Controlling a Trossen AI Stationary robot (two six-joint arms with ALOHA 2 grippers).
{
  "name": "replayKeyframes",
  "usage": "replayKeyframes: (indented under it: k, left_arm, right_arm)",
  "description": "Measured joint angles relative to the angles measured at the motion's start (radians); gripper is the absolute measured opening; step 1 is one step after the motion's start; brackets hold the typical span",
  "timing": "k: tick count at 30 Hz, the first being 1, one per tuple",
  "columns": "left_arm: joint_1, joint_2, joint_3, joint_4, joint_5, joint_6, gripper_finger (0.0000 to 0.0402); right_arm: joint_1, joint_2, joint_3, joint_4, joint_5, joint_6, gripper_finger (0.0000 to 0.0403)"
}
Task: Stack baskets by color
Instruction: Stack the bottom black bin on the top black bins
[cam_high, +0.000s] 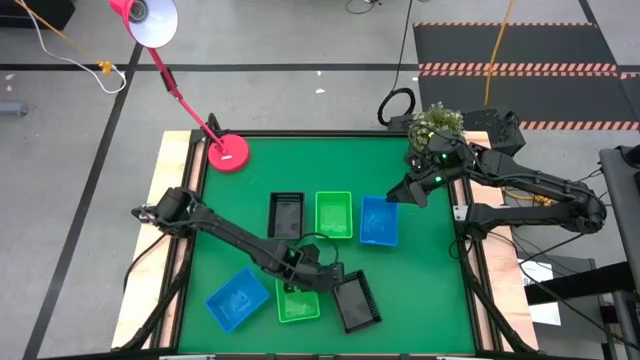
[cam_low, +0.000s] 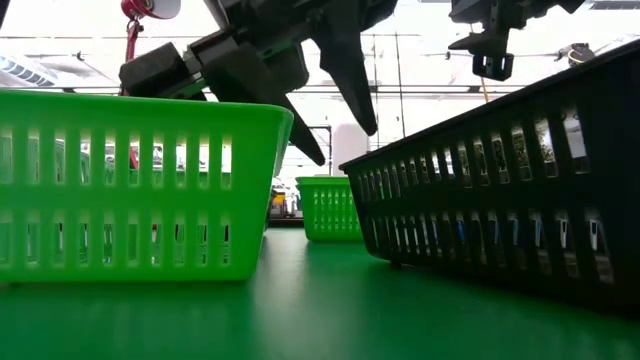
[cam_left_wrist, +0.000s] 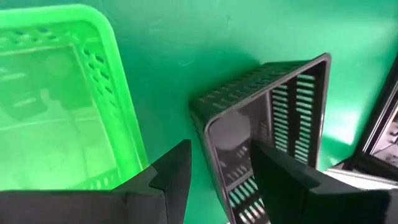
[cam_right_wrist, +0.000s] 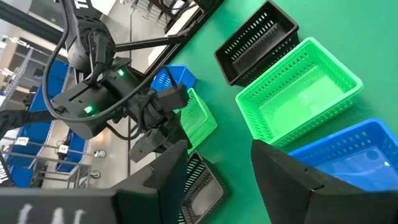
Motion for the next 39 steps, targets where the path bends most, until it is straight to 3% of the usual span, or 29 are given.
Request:
replayKeyframes:
  k: [5,30,34,39]
  left_arm:
    - [0.009,0.001,0.0,0.05,0.067,-0.017,0.0166]
    - [0.021,0.066,-0.001,0.091,0.062,0.013,0.0164]
    - [0.029,0.066,-0.001,0.054,0.046,0.036,0.0134]
    - [0.051,0.066,-0.001,0.072,0.055,0.11,0.0058]
  right_arm:
    - [0.0,0.0,0.0,0.0,0.001,-0.01,0.0171]
    - [-0.002,0.003,-0.001,0.0,0.087,-0.059,0.0171]
    - [-0.002,0.003,-0.001,0.0,0.09,-0.059,0.0171]
    - [-0.002,0.003,-0.001,0.001,0.135,-0.061,0.0171]
